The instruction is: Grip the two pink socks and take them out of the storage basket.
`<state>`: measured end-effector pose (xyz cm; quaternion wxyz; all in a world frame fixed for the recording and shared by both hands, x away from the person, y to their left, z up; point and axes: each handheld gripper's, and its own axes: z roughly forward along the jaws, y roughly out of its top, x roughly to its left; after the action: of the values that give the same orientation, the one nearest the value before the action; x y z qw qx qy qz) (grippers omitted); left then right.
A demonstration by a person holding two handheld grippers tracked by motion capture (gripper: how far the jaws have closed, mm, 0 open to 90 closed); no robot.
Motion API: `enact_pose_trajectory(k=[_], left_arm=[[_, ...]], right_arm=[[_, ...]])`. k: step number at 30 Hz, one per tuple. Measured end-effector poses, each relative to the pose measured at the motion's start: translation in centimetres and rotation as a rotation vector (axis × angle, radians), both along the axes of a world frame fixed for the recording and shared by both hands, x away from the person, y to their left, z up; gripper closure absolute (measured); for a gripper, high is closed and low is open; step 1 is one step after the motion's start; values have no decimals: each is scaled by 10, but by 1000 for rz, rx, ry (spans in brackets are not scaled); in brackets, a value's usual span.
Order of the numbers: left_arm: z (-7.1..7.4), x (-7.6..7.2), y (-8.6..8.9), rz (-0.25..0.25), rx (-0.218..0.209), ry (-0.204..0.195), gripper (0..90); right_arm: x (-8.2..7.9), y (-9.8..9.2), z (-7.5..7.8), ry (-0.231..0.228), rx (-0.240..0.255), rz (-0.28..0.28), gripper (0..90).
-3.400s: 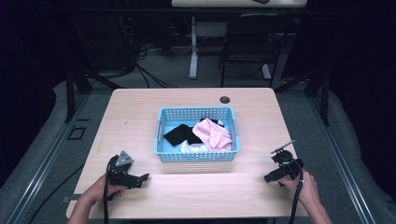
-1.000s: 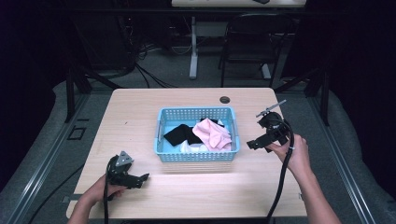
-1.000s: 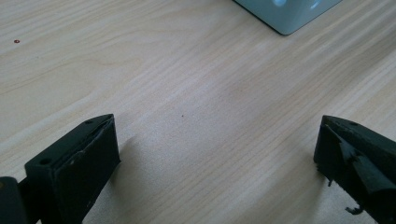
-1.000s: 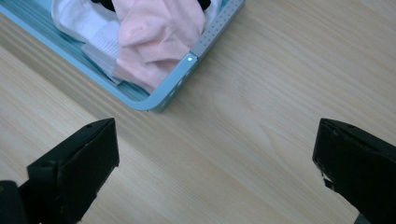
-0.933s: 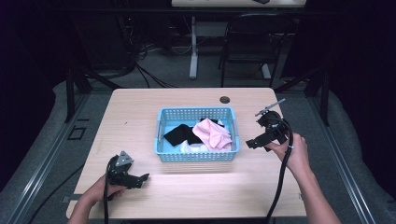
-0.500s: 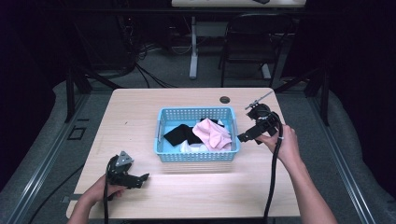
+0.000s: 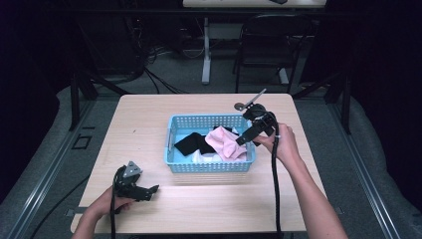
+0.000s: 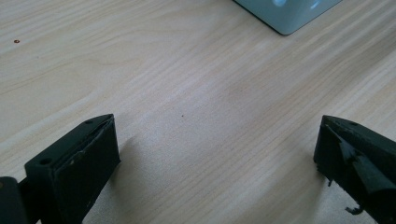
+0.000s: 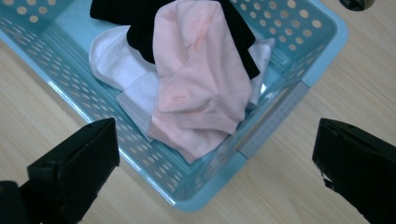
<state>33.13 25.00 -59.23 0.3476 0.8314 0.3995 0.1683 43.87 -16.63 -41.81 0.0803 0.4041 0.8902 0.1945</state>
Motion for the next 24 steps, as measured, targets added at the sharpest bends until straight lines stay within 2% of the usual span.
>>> enact_pose_trajectory(k=[5, 9, 13, 14, 18, 19, 21, 22, 24], left_arm=[[0, 0, 0, 0, 0, 0, 0], [0, 0, 0, 0, 0, 0, 0], [0, 0, 0, 0, 0, 0, 0], [0, 0, 0, 0, 0, 0, 0], [0, 0, 0, 0, 0, 0, 0], [0, 0, 0, 0, 0, 0, 0], [0, 0, 0, 0, 0, 0, 0], [0, 0, 0, 0, 0, 0, 0], [0, 0, 0, -1, 1, -1, 0]], right_arm=[[11, 15, -10, 19, 10, 6, 1], [20, 24, -17, 43, -8, 14, 11], [28, 32, -24, 66, -16, 21, 67], [32, 36, -28, 79, -31, 16, 87], [36, 43, -34, 86, -27, 16, 123], [39, 45, -35, 95, -46, 30, 150], [42, 48, -40, 98, -50, 20, 163], [47, 51, -46, 104, -57, 14, 198], [49, 52, -48, 110, -64, 16, 208]])
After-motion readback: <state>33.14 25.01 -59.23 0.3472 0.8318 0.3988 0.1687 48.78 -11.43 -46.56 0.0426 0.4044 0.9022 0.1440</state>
